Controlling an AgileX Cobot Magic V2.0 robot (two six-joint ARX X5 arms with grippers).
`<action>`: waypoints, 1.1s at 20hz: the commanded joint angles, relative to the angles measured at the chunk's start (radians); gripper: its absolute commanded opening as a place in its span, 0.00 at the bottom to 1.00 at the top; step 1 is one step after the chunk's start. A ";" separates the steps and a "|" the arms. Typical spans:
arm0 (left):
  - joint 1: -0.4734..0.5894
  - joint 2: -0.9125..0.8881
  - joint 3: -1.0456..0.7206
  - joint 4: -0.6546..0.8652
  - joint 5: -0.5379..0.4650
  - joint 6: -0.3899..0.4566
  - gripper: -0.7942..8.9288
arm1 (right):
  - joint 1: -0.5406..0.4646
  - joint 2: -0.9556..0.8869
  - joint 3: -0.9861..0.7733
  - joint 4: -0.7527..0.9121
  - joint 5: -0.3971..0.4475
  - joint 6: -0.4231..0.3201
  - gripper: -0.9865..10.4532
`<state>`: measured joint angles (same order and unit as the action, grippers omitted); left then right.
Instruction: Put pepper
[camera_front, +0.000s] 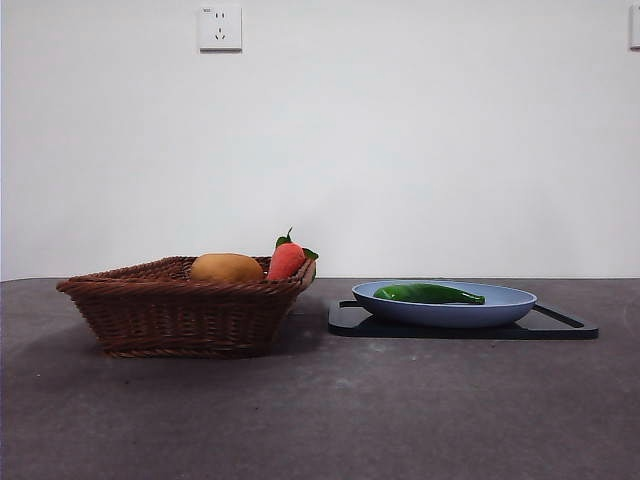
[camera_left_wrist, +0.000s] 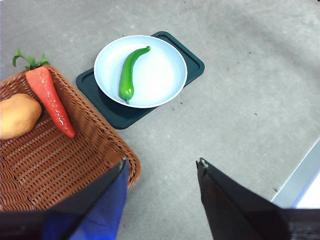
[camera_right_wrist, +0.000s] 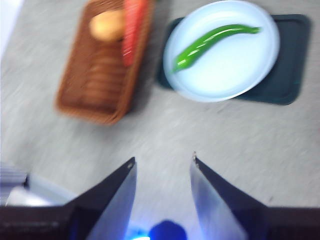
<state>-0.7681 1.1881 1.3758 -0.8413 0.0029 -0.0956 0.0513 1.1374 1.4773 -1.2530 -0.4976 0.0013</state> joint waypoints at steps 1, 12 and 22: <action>-0.010 0.009 0.020 0.009 -0.002 0.018 0.33 | 0.040 -0.060 0.023 -0.044 -0.002 -0.023 0.25; -0.010 0.009 0.020 0.009 0.001 0.014 0.09 | 0.089 -0.143 0.022 -0.118 0.001 -0.092 0.10; -0.010 0.009 0.020 0.010 0.000 0.015 0.09 | 0.087 -0.143 0.022 -0.117 0.002 -0.081 0.10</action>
<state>-0.7681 1.1881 1.3758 -0.8413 0.0032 -0.0891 0.1364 0.9878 1.4780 -1.3552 -0.4953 -0.0784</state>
